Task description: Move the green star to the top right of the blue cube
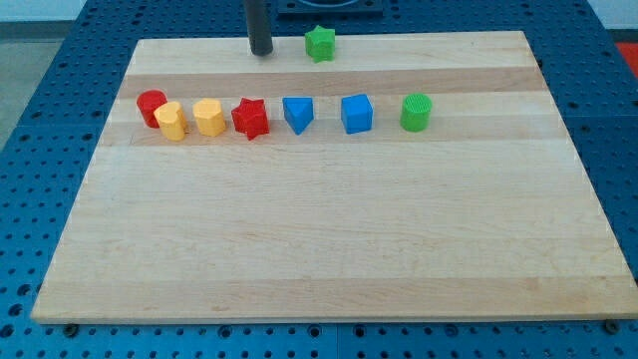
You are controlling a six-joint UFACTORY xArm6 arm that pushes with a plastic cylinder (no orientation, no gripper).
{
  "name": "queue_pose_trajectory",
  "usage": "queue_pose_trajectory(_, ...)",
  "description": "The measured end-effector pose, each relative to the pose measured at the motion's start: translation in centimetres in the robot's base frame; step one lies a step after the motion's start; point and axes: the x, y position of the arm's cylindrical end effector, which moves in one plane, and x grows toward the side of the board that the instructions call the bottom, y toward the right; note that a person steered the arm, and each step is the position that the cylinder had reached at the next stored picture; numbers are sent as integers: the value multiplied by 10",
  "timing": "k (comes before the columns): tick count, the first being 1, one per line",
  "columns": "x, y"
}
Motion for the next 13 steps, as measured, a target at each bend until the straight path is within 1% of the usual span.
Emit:
queue_pose_trajectory(2, -2, 19)
queue_pose_trajectory(3, -1, 66)
queue_pose_trajectory(4, -1, 126)
queue_pose_trajectory(5, -2, 151)
queue_pose_trajectory(6, -2, 145)
queue_pose_trajectory(8, -2, 94)
queue_pose_trajectory(9, -1, 94)
queue_pose_trajectory(10, 12, 100)
queue_pose_trajectory(12, 22, 107)
queue_pose_trajectory(13, 42, 103)
